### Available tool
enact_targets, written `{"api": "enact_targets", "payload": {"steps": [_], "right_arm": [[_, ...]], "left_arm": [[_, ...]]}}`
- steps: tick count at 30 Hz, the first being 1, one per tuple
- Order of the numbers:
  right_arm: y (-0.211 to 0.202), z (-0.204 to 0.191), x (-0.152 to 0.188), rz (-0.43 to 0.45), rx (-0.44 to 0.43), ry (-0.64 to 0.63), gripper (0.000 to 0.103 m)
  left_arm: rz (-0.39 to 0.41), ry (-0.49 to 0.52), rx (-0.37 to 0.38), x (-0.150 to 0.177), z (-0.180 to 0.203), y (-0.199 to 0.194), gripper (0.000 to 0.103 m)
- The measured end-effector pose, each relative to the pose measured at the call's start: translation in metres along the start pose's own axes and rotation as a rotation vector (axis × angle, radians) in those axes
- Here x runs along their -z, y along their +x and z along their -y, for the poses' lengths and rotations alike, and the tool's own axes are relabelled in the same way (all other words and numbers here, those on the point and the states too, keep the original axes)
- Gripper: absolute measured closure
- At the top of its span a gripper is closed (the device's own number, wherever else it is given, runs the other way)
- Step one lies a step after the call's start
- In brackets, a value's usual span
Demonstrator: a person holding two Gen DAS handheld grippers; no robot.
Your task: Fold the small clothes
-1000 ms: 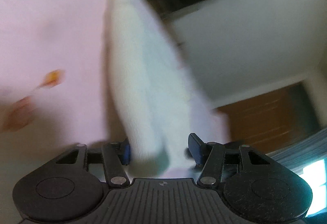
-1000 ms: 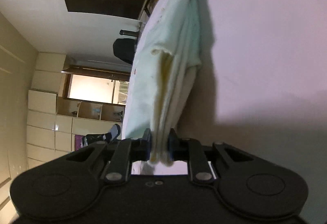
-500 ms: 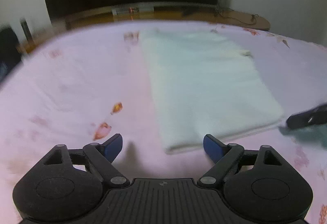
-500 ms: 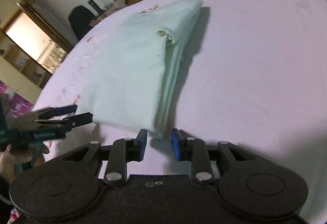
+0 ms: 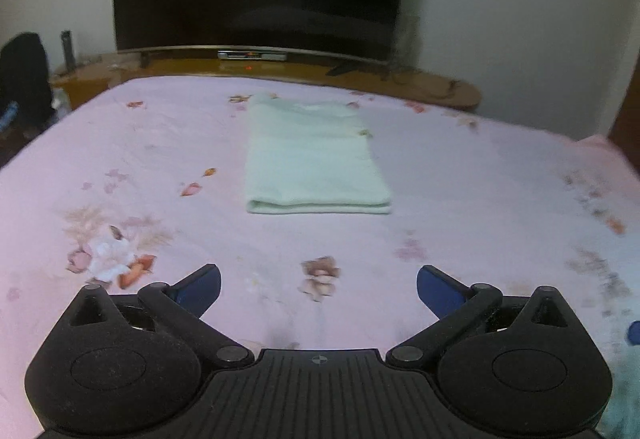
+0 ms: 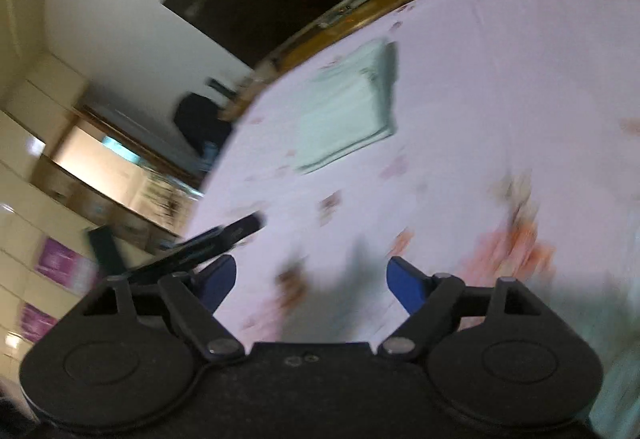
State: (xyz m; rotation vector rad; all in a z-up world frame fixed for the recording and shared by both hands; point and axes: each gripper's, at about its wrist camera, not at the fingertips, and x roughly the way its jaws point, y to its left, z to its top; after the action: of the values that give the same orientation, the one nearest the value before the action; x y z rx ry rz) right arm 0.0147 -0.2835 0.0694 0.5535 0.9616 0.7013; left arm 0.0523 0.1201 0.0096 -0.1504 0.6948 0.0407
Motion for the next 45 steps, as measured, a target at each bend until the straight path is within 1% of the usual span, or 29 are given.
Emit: {"api": "enact_targets", "payload": {"steps": [2,3,4,5,6,7,8,9,11,12,13,14,17,21,24,26,35,45], "right_arm": [[-0.011,-0.014,0.011,0.053,0.032,-0.03,0.019],[-0.013,-0.024,0.011,0.105,0.056,-0.07,0.02],[-0.017,-0.034,0.011,0.148,0.099,-0.1,0.018],[-0.019,-0.049,0.009,0.185,0.116,-0.121,0.018],[-0.024,-0.057,0.006,0.213,0.088,-0.14,0.019],[-0.031,-0.068,0.004,0.246,0.075,-0.169,0.018],[-0.029,-0.074,0.003,0.272,0.114,-0.208,0.018],[-0.03,-0.081,0.003,0.298,0.185,-0.253,0.018],[-0.027,-0.09,0.008,0.348,0.367,-0.343,0.017],[-0.022,-0.091,0.009,0.343,0.448,-0.372,0.017],[-0.019,-0.089,0.01,0.343,0.489,-0.386,0.017],[-0.016,-0.088,0.011,0.348,0.511,-0.389,0.017],[-0.013,-0.084,0.009,0.342,0.503,-0.349,0.017],[-0.011,-0.093,0.005,0.355,0.514,-0.374,0.017],[0.003,-0.1,0.009,0.368,0.517,-0.383,0.017],[0.003,-0.099,0.011,0.371,0.521,-0.38,0.017],[0.011,-0.1,0.012,0.358,0.517,-0.38,0.016],[0.005,-0.095,0.011,0.363,0.531,-0.382,0.016]], "left_arm": [[0.019,0.014,0.005,0.001,0.005,-0.014,0.0],[0.037,0.029,0.001,0.002,0.01,-0.023,0.0],[0.06,0.047,0.008,0.0,0.014,-0.032,0.0],[0.075,0.058,0.013,0.002,0.018,-0.041,0.0],[0.084,0.065,0.009,0.001,0.02,-0.047,0.0],[0.088,0.072,0.009,0.001,0.022,-0.053,0.0],[0.099,0.081,0.012,0.001,0.023,-0.058,0.0],[0.107,0.085,0.006,0.002,0.024,-0.062,0.0],[0.111,0.094,0.001,0.004,0.026,-0.067,0.0],[0.117,0.093,0.005,0.005,0.026,-0.07,0.0],[0.117,0.088,0.005,0.006,0.026,-0.071,0.0],[0.118,0.085,0.01,0.006,0.026,-0.073,0.0],[0.139,0.091,0.009,0.006,0.027,-0.082,0.0],[0.153,0.095,0.005,0.003,0.026,-0.088,0.0],[0.159,0.095,0.004,0.001,0.025,-0.089,0.0],[0.164,0.095,0.005,0.0,0.024,-0.09,0.0],[0.165,0.091,0.004,0.0,0.022,-0.09,0.0],[0.17,0.1,0.012,0.003,0.026,-0.091,0.0]]}}
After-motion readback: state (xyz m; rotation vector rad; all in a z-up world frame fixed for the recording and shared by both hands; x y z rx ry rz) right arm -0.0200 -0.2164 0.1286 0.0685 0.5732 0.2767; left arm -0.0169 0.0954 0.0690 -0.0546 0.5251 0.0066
